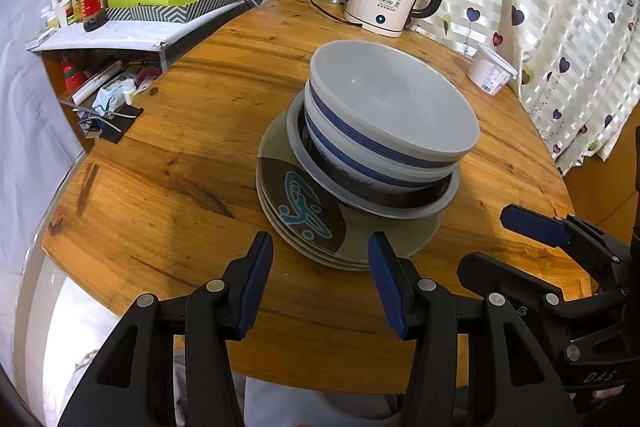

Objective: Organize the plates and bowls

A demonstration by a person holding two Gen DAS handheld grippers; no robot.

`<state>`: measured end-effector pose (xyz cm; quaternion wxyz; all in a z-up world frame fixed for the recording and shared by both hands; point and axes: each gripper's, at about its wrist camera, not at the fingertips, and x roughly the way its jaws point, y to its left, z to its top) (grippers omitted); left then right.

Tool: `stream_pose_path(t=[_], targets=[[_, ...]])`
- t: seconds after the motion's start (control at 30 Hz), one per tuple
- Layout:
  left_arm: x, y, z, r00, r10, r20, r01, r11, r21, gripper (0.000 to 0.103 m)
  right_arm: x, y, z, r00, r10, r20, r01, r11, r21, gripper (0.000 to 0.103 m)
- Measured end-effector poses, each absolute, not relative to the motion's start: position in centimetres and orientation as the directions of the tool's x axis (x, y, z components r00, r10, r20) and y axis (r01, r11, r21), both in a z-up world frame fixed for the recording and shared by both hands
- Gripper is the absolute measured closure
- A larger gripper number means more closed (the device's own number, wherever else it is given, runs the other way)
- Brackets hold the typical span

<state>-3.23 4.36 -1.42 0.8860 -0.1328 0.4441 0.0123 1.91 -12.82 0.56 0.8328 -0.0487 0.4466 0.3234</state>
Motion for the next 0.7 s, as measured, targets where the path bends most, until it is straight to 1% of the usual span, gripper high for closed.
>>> stream_pose_path(t=[0.7], targets=[[-3.15, 4.31, -1.47, 0.602, -0.1, -0.792, -0.137, 0.964, -0.226, 0.052, 1.9, -12.8, 0.53, 0.392, 0.495, -0.775, -0.582, 0.786, 0.208, 0.021]])
